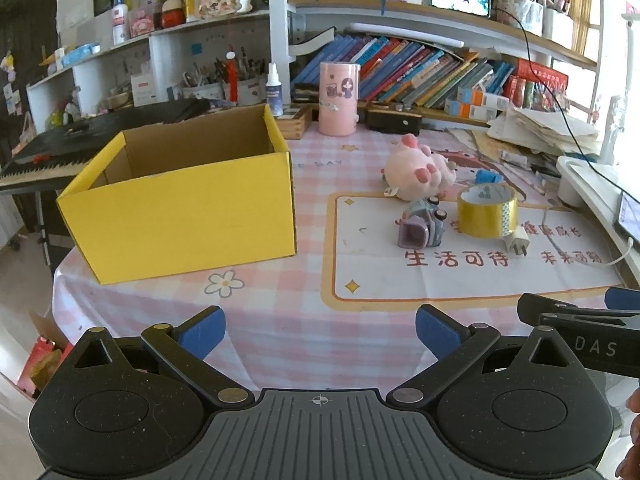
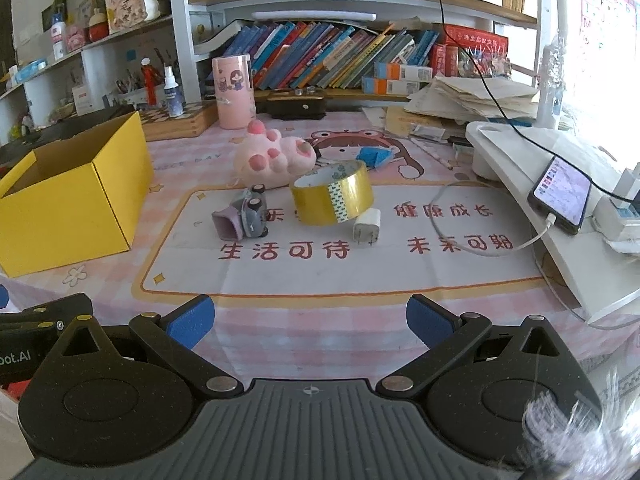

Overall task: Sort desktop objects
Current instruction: 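Move left tool toward grey toy car while right tool approaches white charger plug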

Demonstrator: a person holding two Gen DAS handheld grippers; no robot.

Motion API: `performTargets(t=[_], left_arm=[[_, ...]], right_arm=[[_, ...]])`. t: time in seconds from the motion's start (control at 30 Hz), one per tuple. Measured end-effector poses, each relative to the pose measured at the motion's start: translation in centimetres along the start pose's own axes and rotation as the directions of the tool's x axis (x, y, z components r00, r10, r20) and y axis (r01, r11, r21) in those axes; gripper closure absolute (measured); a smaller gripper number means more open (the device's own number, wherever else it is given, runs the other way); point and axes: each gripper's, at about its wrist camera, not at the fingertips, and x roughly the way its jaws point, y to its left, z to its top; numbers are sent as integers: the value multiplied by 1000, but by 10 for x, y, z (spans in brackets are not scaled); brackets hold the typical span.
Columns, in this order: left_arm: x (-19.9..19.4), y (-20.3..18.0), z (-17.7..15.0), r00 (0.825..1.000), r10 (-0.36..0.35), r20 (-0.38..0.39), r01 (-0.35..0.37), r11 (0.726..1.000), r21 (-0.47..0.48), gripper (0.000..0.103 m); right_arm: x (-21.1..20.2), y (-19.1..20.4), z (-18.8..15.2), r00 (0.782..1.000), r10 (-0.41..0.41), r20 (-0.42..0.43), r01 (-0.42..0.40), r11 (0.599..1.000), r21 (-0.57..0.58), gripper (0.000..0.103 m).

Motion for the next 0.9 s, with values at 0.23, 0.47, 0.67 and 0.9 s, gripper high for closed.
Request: performTargets(t=[0.23, 0.47, 0.67, 0.9], left_arm=[[0, -3, 1, 1000, 28, 13, -28, 999, 23, 1], [4, -3, 4, 998, 60, 2, -60, 998, 9, 1], [6, -5, 6, 998, 65, 6, -65, 998, 12, 1], [9, -9, 7, 998, 66, 5, -66, 998, 15, 1]], right_arm=[[2, -4, -2, 1000, 9, -1, -9, 1000, 23, 0], [6, -6, 0, 1000, 24, -16, -24, 999, 39, 0], [8, -6, 2, 1000, 29, -6, -29, 999, 18, 0], [14, -9, 6, 1000, 26, -10, -26, 1000, 8, 0]])
